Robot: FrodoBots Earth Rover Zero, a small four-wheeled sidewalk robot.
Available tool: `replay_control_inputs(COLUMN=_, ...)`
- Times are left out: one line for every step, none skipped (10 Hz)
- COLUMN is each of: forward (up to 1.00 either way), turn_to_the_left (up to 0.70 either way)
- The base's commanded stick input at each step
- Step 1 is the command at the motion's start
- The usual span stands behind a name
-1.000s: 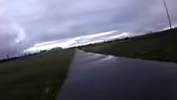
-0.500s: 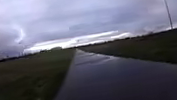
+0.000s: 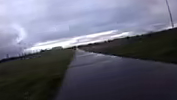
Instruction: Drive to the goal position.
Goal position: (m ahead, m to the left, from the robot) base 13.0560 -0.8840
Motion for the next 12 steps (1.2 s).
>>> replay_control_inputs(forward=0.70, turn_to_the_left=0.00)
replay_control_inputs(forward=0.70, turn_to_the_left=0.00)
replay_control_inputs(forward=0.70, turn_to_the_left=0.00)
replay_control_inputs(forward=0.70, turn_to_the_left=0.00)
replay_control_inputs(forward=0.70, turn_to_the_left=0.00)
replay_control_inputs(forward=0.70, turn_to_the_left=0.00)
replay_control_inputs(forward=0.70, turn_to_the_left=0.00)
replay_control_inputs(forward=0.70, turn_to_the_left=0.00)
replay_control_inputs(forward=0.70, turn_to_the_left=0.00)
replay_control_inputs(forward=0.70, turn_to_the_left=0.00)
replay_control_inputs(forward=0.70, turn_to_the_left=0.00)
replay_control_inputs(forward=0.70, turn_to_the_left=0.00)
